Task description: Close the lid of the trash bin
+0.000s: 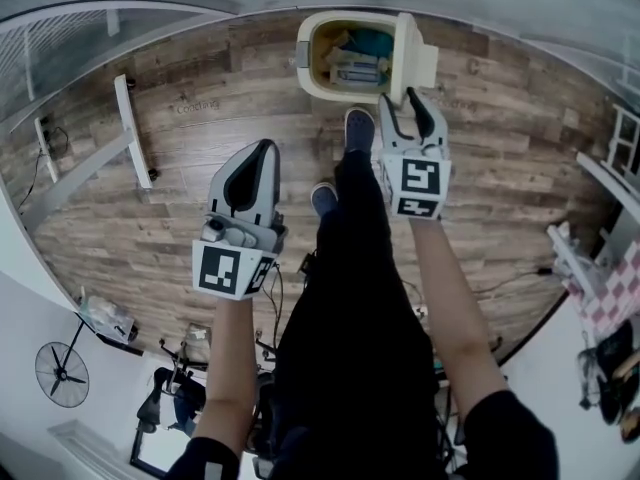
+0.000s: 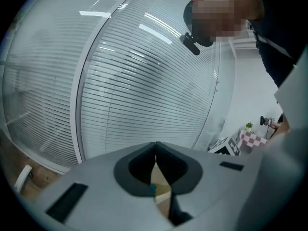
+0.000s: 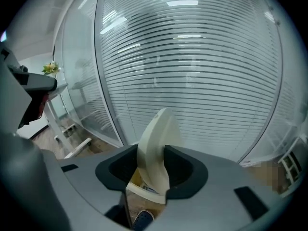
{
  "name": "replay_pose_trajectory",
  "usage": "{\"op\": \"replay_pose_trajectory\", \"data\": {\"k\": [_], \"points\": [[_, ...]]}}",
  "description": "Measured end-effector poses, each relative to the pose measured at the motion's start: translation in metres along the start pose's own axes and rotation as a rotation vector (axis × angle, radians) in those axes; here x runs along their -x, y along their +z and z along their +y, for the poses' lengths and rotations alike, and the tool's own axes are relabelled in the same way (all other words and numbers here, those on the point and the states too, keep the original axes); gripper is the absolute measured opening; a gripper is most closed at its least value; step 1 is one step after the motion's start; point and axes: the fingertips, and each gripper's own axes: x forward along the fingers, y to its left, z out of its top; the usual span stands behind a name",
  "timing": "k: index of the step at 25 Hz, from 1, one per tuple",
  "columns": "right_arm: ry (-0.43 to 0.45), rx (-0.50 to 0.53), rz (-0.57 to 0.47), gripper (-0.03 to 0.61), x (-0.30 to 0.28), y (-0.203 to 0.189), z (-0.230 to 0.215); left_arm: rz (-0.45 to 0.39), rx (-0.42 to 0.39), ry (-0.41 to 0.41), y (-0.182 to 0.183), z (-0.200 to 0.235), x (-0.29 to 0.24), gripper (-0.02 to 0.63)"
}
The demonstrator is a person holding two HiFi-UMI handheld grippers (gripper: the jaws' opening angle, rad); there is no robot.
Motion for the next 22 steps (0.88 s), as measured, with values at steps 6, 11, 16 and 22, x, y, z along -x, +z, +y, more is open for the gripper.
{"op": "replay_pose_trajectory", "data": {"k": [6, 11, 16, 22], "points": [[0.053, 0.057, 0.018, 0.176, -0.008, -0.004, 0.024, 0.016, 0.003, 0.012, -0.009, 0.007, 0.006, 0.008], [0.102, 0.069, 0.04, 0.173, -0.014, -0.009, 0.037, 0.031, 0.016, 0.018, -0.016, 0.013, 0.011, 0.008], [0.135, 0.079, 0.058, 0.175, -0.027, -0.013, 0.049, 0.037, 0.011, 0.028, -0.019, 0.02, 0.016, 0.008], [0.227, 0.03, 0.107, 0.179, -0.043, -0.023, 0.068, 0.04, 0.044, 0.045, -0.027, 0.028, 0.02, 0.008]]}}
